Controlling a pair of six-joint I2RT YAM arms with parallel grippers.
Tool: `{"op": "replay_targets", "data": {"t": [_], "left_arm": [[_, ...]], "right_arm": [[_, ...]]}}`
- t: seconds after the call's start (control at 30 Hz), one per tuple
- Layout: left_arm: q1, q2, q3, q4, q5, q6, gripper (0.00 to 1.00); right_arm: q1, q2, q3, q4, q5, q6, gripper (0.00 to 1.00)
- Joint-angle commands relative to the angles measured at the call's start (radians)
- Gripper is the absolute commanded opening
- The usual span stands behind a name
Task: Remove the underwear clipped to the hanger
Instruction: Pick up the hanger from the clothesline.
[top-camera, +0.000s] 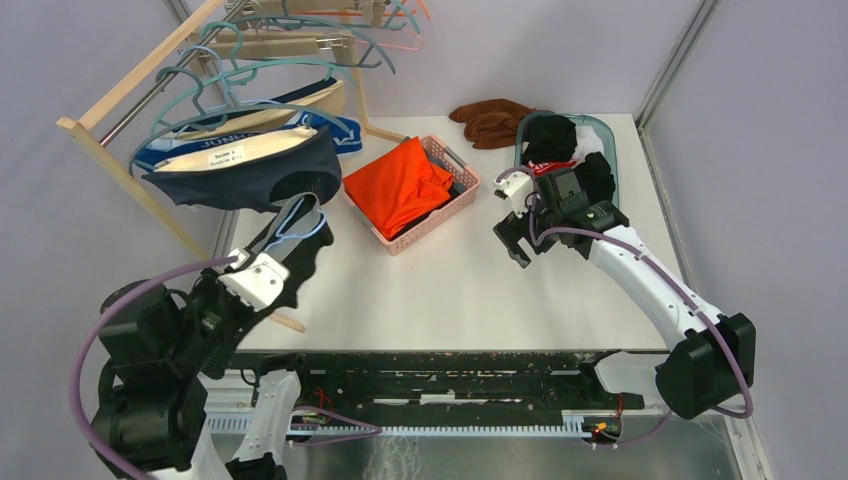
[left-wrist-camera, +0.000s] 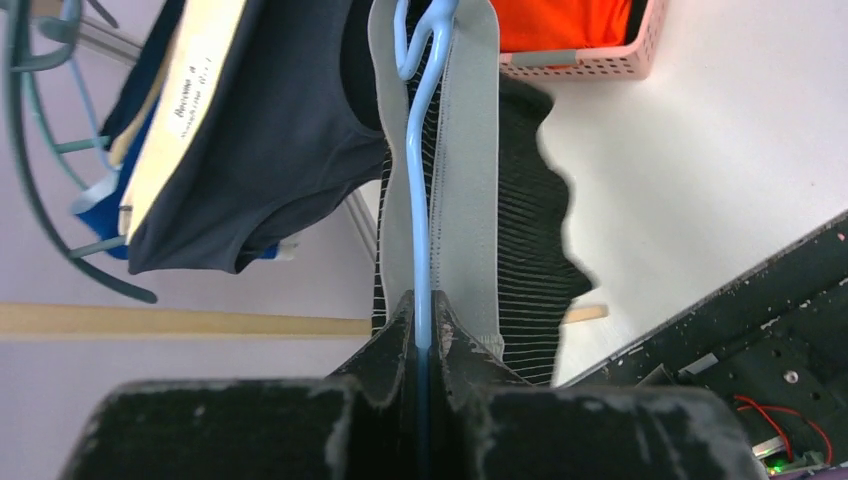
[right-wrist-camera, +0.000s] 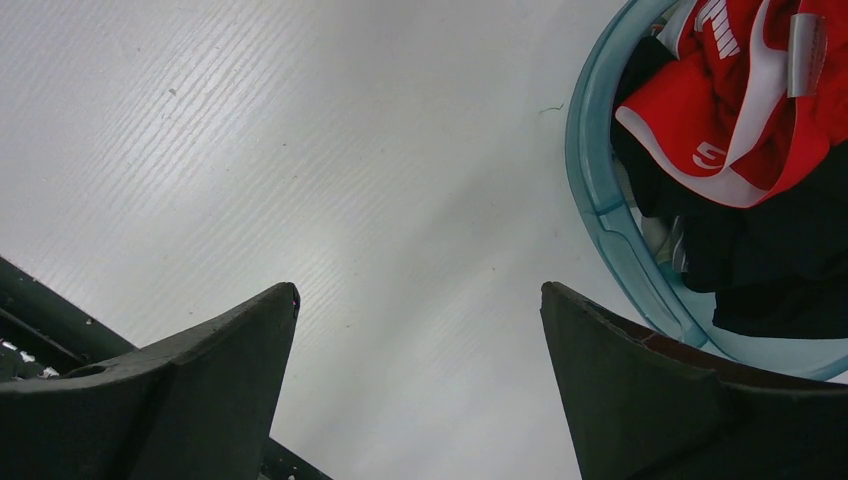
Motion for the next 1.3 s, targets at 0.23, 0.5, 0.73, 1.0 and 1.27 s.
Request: {"op": "replay_targets", "data": {"t": [0.23,0.5,0.73,1.0,1.27], "left_arm": [[0.0,-0.059,0.036,0.03,0.034,-0.08,0.03],[-0.003,-0.079,-0.004,0.027,0.19,-0.117,0.03],[0.004,-0.066,-0.163,0.069,0.444,-0.083,0.03],[0.006,0.061,-0.332,0.277,0.569,-0.14,0.03],[0.005,0.231,-0.378,0.398,0.794,-0.12,0.03]], "right_arm": [[0.012,-0.006,0.049,0.009,0.004,-0.008,1.0],[0.014,0.0,0.048,0.009,0.009,-0.009,1.0],[0.018,-0.008,0.068,-0.002,-0.016,-0.003,1.0],[0.026,-0.105,0.121,-0.086,-0.358,-0.125,1.0],[0.028,-0.098,0.195,-0.079,-0.581,-0.183,1.0]]}}
